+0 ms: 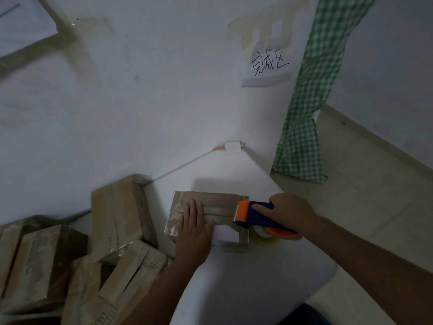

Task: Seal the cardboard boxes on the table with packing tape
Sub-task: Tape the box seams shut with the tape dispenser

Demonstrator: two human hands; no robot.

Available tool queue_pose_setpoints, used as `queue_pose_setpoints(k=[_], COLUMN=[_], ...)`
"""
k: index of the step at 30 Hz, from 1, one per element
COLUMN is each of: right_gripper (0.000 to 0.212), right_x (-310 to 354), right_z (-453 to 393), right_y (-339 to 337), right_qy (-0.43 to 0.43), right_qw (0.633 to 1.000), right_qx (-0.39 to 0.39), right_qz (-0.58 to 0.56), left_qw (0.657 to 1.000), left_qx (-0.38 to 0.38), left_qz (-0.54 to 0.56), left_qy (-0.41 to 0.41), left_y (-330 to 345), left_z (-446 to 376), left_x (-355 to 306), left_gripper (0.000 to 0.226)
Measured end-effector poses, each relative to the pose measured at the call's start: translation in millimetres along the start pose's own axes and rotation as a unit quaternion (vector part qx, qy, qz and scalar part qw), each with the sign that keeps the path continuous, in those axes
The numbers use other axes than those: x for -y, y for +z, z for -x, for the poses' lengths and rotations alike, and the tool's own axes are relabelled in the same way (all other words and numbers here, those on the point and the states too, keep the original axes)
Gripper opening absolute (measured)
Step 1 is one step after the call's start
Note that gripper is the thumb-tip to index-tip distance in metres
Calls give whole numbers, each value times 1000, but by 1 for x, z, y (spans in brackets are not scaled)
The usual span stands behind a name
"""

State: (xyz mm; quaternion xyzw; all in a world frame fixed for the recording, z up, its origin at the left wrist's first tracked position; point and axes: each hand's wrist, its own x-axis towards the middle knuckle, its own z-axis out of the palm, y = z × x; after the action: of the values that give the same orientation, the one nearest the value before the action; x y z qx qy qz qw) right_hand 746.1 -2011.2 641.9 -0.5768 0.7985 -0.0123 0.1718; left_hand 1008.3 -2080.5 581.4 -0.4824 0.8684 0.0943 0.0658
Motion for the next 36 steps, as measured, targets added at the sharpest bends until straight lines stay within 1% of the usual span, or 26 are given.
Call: queue_pose_setpoints(k=[2,4,6,7,9,10,11,13,14,15,18,21,24,28,31,33,36], right_gripper=[63,65,65,65,65,65,65,65,64,63,63,63,61,57,56,57,57], right_x=[8,24,46,58,81,90,95,96,94,92,88,85,83,59,36,35,45], right_z=[2,2,1,1,-2,-3,-4,-4,-3,-1,5,8,12,25,40,42,38], right_y=[2,5,13,19,30,35,39,46,48,50,54,55,58,65,73,78,81], right_qy=[5,9,18,22,25,25,25,24,24,25,22,9,-8,-6,20,24,31], right_qw=[1000,1000,999,998,993,990,987,981,978,973,965,965,965,969,963,964,966], right_qx=[0,0,14,29,66,82,93,106,111,115,114,89,70,75,77,72,75], right_qz=[-3,-11,-34,-52,-94,-115,-132,-160,-177,-197,-236,-246,-252,-237,-257,-256,-244], left_qw=[1000,999,999,999,994,993,994,997,997,997,996,996,995,995,997,999,999], left_qx=[-2,-6,13,26,42,52,57,68,71,75,71,63,58,56,46,40,-14], left_qz=[27,39,32,1,-79,-92,-89,-36,-6,11,53,57,71,71,46,20,-24], left_qy=[-2,21,37,45,56,53,42,7,-6,-13,-31,-38,-39,-39,-31,-30,-17], left_y=[-2,-10,-23,-31,-45,-51,-55,-55,-51,-45,-29,-25,-25,-22,-23,-27,-31], left_z=[-8,-22,-36,-41,-50,-55,-59,-65,-65,-62,-53,-54,-56,-58,-56,-53,-42], left_x=[9,31,61,76,98,104,105,97,90,84,76,77,79,81,78,76,63], left_gripper=[65,63,66,72,95,99,93,67,60,58,59,59,58,59,60,62,64])
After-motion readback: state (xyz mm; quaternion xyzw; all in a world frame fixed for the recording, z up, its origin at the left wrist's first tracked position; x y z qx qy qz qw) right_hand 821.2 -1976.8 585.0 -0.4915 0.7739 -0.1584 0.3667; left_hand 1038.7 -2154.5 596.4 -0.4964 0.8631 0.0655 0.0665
